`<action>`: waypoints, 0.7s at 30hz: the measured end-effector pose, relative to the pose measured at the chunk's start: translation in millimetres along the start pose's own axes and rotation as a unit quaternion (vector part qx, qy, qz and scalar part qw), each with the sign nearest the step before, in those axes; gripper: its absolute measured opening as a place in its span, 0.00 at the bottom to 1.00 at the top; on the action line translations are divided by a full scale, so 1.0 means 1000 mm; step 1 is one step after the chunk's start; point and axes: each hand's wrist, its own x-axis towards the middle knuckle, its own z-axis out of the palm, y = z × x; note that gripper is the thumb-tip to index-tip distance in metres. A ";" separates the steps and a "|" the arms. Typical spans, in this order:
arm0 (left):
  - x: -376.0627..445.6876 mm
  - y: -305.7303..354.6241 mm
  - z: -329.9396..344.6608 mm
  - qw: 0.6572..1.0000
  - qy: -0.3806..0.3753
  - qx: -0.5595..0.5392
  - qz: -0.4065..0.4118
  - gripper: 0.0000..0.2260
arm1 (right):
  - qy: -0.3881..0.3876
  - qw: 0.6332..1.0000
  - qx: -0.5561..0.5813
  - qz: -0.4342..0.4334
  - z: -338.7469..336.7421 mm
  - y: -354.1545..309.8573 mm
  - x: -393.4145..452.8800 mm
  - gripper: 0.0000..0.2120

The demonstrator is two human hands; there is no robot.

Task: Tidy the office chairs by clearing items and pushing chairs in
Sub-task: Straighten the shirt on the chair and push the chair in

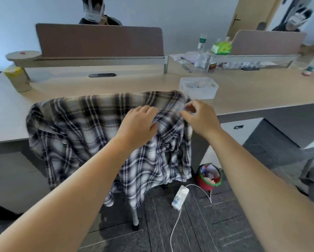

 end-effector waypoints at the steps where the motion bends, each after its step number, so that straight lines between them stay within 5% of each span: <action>1: 0.005 0.015 0.003 0.999 -0.026 -0.027 0.003 0.15 | 0.001 1.000 -0.004 0.013 -0.013 0.010 -0.010 0.14; 21: 0.027 0.459 0.089 0.929 -0.163 -0.273 0.189 0.10 | 0.188 0.919 -0.008 0.345 -0.310 0.286 -0.293 0.11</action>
